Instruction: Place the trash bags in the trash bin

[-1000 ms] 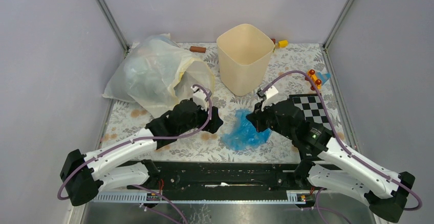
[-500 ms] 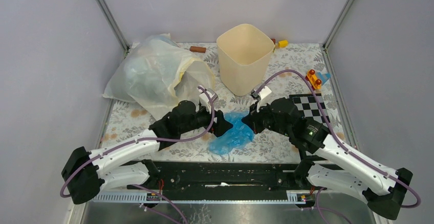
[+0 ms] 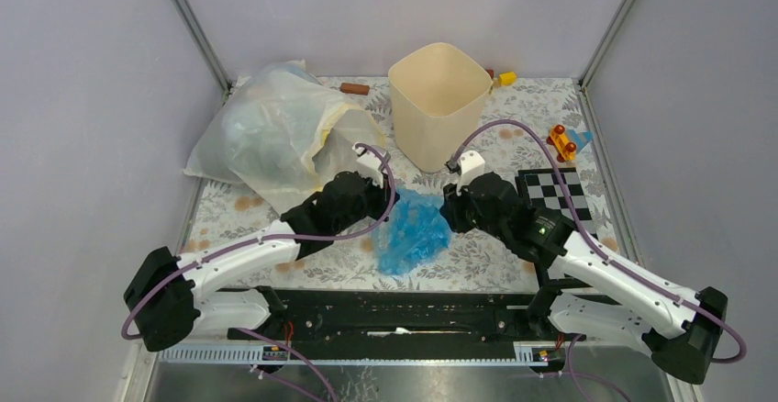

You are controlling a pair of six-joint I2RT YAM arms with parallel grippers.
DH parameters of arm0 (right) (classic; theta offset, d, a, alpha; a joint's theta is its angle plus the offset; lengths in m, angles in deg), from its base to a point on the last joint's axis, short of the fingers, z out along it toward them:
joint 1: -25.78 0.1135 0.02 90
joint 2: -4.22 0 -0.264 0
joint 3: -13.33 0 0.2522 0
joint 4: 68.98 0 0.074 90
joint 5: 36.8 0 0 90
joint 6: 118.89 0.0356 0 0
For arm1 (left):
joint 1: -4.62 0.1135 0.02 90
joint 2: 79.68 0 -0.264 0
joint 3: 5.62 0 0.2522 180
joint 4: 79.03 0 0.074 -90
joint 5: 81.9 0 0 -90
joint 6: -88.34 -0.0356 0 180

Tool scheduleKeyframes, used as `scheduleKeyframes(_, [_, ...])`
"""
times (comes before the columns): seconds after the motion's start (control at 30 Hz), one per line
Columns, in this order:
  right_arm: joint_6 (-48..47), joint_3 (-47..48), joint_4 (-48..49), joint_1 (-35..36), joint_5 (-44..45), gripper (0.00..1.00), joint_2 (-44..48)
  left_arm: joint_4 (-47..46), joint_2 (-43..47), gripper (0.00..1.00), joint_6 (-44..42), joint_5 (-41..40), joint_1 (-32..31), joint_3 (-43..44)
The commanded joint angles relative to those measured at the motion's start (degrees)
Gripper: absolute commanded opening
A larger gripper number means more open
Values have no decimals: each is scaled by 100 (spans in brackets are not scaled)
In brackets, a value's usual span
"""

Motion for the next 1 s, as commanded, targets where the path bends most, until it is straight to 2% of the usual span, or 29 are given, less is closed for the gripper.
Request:
scheduleKeyframes(0.0, [150, 172, -263, -25, 1580, 39, -53, 402, 370, 0, 13, -820, 9, 365])
scheduleKeyframes(0.07, [99, 128, -184, -25, 1456, 63, -62, 673, 410, 0, 152, -817, 14, 447])
scheduleKeyframes(0.13, [-16, 69, 33, -30, 865, 84, -55, 932, 410, 0, 341, -812, 14, 542])
scheduleKeyframes(0.23, [-61, -87, 487, -19, -110, 99, -19, 1054, 383, 0, 543, -719, 14, 628])
scheduleKeyframes(0.27, [-37, -160, 661, -16, -318, 100, -8, 1060, 372, 0, 602, -711, 10, 641])
scheduleKeyframes(0.37, [219, -403, 1095, -15, -433, 100, 15, 1136, 352, 0, 750, -726, 14, 685])
scheduleKeyframes(0.53, [655, -852, 1770, -14, -127, 99, -288, 1226, 346, 0, 927, -788, 46, 717])
scheduleKeyframes(0.8, [1644, -1457, 3549, -8, -372, 92, -986, 1098, 397, 0, 1243, -519, 294, 594])
scheduleKeyframes(0.83, [1711, -1440, 3675, 1, -436, 89, -1114, 1076, 416, 0, 1256, -459, 356, 568])
scheduleKeyframes(0.97, [1736, -1283, 3782, 19, -370, 59, -1510, 1090, 517, 0, 1284, -246, 597, 463])
